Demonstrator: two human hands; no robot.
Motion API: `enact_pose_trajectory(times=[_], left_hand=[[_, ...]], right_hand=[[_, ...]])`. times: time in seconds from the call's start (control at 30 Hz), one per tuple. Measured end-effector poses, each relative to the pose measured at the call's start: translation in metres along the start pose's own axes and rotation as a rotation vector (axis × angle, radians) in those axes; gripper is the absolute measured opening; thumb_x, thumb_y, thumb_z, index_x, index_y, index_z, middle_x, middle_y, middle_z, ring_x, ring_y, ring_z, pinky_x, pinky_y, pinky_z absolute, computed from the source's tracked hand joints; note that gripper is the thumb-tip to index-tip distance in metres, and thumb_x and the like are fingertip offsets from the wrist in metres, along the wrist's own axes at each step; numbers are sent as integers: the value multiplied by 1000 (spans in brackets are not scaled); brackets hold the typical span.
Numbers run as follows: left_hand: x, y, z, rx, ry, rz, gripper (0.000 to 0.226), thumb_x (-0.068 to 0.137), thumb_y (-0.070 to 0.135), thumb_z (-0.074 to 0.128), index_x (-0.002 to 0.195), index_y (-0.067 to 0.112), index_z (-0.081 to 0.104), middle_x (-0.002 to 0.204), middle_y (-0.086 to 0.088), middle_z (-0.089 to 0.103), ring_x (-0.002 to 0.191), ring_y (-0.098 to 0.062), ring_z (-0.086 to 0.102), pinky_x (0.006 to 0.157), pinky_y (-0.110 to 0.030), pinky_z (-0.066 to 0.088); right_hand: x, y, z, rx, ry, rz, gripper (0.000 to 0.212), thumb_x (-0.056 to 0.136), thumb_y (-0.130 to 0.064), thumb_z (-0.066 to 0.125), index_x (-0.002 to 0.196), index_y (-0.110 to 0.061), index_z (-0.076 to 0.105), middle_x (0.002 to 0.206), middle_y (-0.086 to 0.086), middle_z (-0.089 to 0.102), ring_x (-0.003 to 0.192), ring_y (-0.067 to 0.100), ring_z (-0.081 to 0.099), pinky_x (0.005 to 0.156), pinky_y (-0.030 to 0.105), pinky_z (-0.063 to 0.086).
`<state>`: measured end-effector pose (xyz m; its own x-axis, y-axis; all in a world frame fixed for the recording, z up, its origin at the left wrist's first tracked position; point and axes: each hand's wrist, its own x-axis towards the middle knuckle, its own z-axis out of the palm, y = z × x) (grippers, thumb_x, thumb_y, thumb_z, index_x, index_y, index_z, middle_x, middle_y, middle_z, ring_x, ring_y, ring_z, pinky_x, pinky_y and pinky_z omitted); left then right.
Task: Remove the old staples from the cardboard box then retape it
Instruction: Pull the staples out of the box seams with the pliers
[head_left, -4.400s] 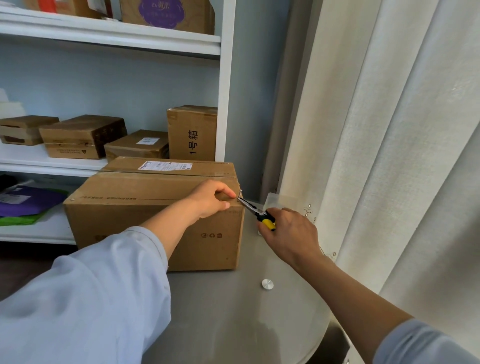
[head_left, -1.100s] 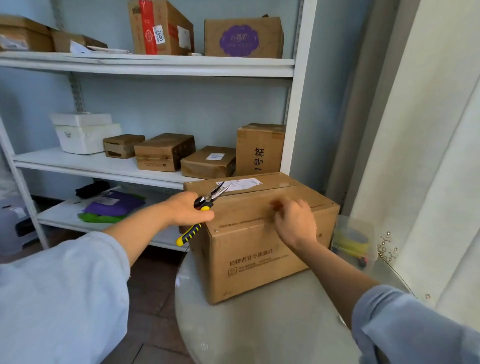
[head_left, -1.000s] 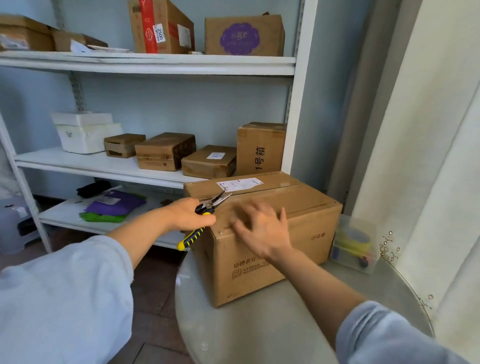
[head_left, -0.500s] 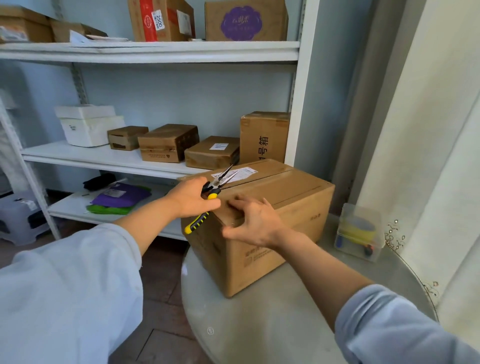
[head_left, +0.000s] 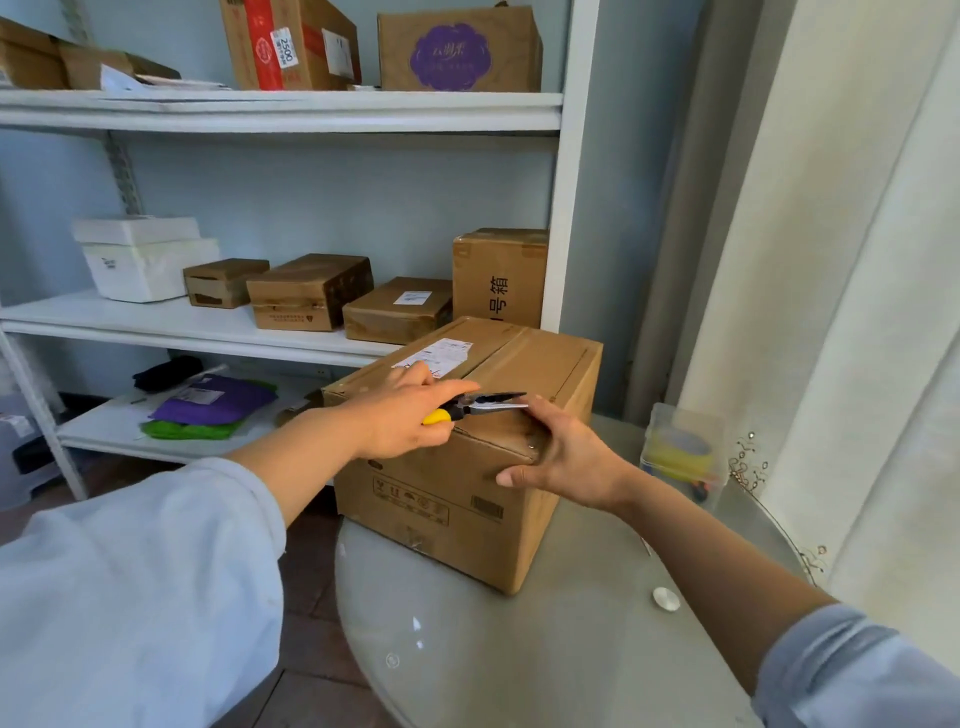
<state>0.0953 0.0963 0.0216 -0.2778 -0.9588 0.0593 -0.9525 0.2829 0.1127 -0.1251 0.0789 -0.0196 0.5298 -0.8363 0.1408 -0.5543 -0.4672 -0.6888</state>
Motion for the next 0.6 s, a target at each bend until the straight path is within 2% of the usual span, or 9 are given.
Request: enact_pose_trajectory(times=[0.1, 0.17, 0.2, 0.23, 0.33, 0.4, 0.47, 0.53, 0.6], left_hand=[[2, 3, 1, 175, -23, 64, 59, 96, 44, 38, 146, 50, 6, 119, 2, 32, 116, -16, 32, 99, -45, 36], [1, 3, 0, 265, 9, 93, 62, 94, 46, 41, 147, 49, 8, 121, 2, 33, 116, -15, 34, 96, -41, 37], [0, 2, 0, 282, 34, 104, 62, 93, 47, 43, 147, 48, 11, 122, 3, 35, 115, -14, 36, 94, -39, 38], [-1, 0, 0, 282, 62, 112, 62, 92, 49, 44, 146, 47, 15, 122, 4, 36, 115, -13, 37, 94, -37, 38], [-5, -4, 1, 285, 113, 153, 62, 89, 55, 47, 145, 43, 23, 122, 7, 40, 114, -13, 40, 93, -33, 38], [-6, -3, 2, 308, 126, 195, 59, 90, 53, 48, 143, 41, 26, 123, 7, 40, 113, -14, 41, 93, -33, 37], [-5, -1, 1, 301, 126, 210, 52, 91, 48, 47, 140, 44, 28, 123, 7, 40, 113, -13, 41, 94, -34, 36], [-3, 0, 0, 287, 122, 206, 49, 92, 45, 45, 138, 47, 29, 121, 9, 40, 112, -12, 42, 92, -34, 35], [0, -1, -2, 266, 107, 207, 49, 92, 45, 46, 138, 50, 31, 116, 10, 40, 109, -11, 42, 88, -33, 35]], right_hand=[[-7, -1, -6, 222, 39, 25, 96, 77, -28, 77, 152, -29, 16, 134, -12, 43, 125, 1, 37, 99, 8, 28], [-5, 3, 0, 128, 98, -9, 80, 79, -34, 75, 147, -30, 33, 136, -8, 49, 128, 5, 39, 106, 14, 30], [-4, 7, 3, 69, 114, -28, 69, 81, -38, 73, 142, -28, 43, 139, -7, 50, 134, 9, 36, 113, 23, 26], [-4, 8, 5, 35, 112, -36, 61, 82, -38, 71, 138, -26, 49, 141, -6, 49, 137, 11, 33, 115, 22, 22], [-5, 8, -3, 42, 76, -48, 50, 86, -25, 69, 134, -21, 53, 135, -4, 52, 125, 5, 40, 88, -8, 24], [-7, 10, -10, 64, 82, -23, 57, 86, -22, 69, 139, -21, 47, 136, -4, 49, 127, 7, 40, 91, -3, 27], [-10, 14, -8, 62, 147, 29, 66, 84, -29, 71, 143, -22, 41, 145, -2, 41, 138, 14, 33, 110, 18, 27], [-13, 19, -3, 9, 210, 52, 69, 83, -36, 71, 143, -22, 40, 152, -2, 35, 144, 15, 22, 118, 33, 21], [-14, 21, -2, -39, 225, 26, 70, 82, -38, 71, 143, -21, 41, 153, -3, 34, 146, 13, 19, 120, 36, 18]])
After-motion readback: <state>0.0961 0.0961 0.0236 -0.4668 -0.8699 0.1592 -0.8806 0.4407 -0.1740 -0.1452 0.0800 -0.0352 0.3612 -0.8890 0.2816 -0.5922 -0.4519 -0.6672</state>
